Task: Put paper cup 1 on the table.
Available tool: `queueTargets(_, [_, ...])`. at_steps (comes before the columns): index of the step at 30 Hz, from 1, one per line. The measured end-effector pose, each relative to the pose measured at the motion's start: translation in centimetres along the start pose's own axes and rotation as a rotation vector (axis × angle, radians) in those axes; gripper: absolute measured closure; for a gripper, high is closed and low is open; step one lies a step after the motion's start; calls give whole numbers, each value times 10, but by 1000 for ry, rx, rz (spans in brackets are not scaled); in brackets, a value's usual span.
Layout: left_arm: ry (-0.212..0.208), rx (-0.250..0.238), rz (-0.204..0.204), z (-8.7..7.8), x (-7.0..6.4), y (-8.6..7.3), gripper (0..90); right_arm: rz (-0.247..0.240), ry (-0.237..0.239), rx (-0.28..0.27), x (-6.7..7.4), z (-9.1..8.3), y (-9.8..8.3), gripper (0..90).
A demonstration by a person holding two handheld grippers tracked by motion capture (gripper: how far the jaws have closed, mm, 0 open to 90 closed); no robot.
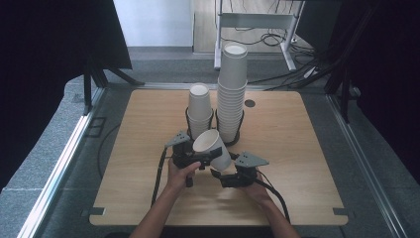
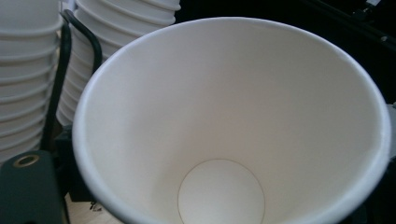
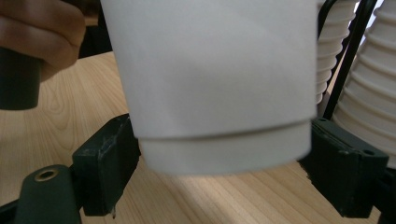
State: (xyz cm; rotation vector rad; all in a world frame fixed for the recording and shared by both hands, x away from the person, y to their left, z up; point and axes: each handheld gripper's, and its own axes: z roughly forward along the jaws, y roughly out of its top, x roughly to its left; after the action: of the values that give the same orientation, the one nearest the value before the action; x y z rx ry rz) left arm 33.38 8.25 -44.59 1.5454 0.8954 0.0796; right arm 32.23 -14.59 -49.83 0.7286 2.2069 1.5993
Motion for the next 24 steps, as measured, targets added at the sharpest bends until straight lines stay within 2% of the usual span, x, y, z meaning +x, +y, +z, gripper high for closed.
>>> queueTargets(3, [11,-4,7,-4,2,0,125,2,-11,24,0,0,0,154])
queueTargets(6, [18,-13,15,-11,4,-2,126,5,-7,37,-2,0,-1,153])
queueTargets(8, [16,-14,6,-14,5,-4,126,0,-1,46,-2,-1,-1,152])
queueTargets(11, [32,-18,22,-17,5,-3,126,-8,4,52,0,0,-1,152])
queueTargets(19, [8,-69,1,-27,4,3,126,-3,6,82,-1,1,-3,153])
queueTargets(24, [30,-78,4,-31,7,4,126,-1,7,89,-2,1,-4,153])
